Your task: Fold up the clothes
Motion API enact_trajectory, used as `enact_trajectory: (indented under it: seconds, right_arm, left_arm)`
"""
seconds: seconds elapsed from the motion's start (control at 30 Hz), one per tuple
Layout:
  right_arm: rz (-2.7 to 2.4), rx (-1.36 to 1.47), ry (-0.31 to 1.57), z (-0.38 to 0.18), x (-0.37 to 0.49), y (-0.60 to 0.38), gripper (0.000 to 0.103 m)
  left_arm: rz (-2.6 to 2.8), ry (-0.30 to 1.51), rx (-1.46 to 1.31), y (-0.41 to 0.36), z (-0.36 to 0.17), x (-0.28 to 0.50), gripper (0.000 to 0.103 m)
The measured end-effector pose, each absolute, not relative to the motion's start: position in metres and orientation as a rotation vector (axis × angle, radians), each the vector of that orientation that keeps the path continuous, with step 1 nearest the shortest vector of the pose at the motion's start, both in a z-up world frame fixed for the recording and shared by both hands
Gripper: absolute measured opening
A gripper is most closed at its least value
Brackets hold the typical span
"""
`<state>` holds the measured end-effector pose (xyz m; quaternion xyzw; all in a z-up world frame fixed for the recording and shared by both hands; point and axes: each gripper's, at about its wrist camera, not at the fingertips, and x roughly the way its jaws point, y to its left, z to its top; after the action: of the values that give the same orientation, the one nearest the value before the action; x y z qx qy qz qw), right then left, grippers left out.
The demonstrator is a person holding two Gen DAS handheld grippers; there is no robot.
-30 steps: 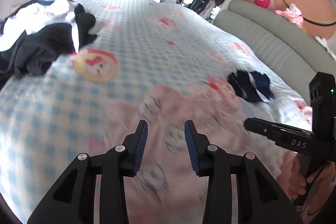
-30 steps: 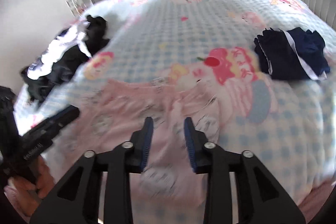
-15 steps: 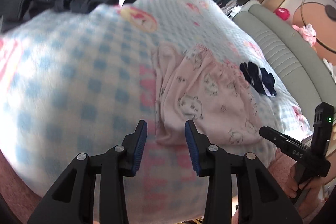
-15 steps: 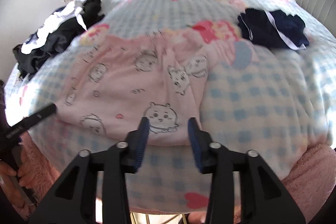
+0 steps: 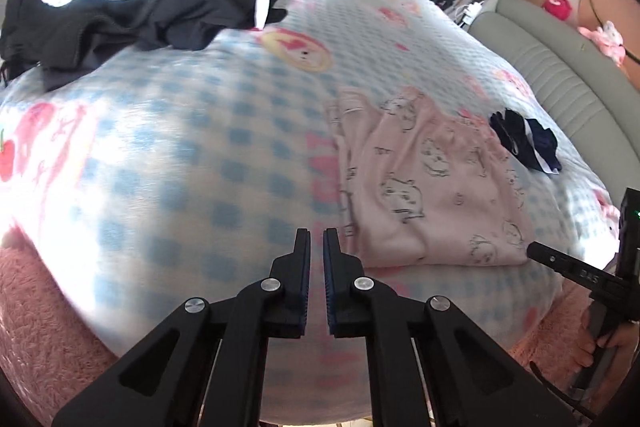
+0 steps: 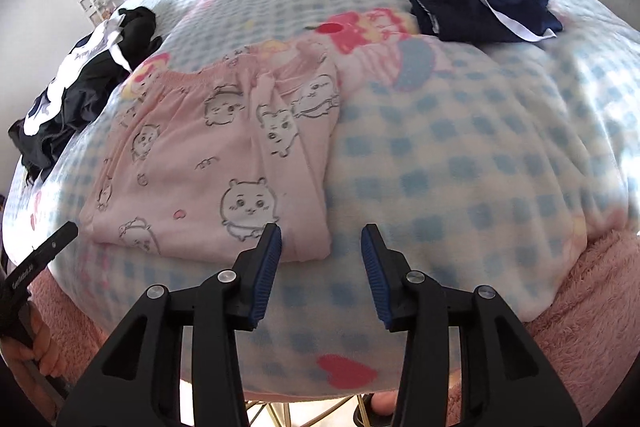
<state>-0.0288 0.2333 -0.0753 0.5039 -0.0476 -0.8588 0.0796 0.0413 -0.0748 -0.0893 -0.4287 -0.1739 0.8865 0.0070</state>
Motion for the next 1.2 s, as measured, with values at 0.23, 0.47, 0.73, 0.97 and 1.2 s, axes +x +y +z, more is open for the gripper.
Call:
enact_trajectory:
  seconds: [0.23, 0.47, 0.73, 0.97, 1.2]
  right_arm:
    - [-2.526, 1.508, -0.101, -0.076, -0.024, 0.215, 0.043]
    - [-2.502, 1.510, -0.152, -0.076, -0.024, 0.217, 0.046]
    - [-2.496, 1.585, -0.203, -0.090, -0.033, 0.230, 0.046]
    - [-2.491, 1.565, -0.133, -0.091, -0.031, 0.226, 0.048]
    - [-2.519, 1.544, -0.152, -0.080, -0.036, 0.242, 0.048]
  left_arm:
    - [2.635, -0.488, -1.358, -0.058, -0.091, 0.023, 0.015]
    - [2.568, -0.747, -1.284, -0.072, -0.103, 0.027, 0.043]
    - [2.362, -1.011, -1.164, -0.084, -0.111, 0.021, 0.052]
    - [2.695, -0.566, -1.328, -0.048, -0.105, 0.015, 0.019]
    - [2.563, -0.784, -1.331, -0.070, -0.109, 0.027, 0.020]
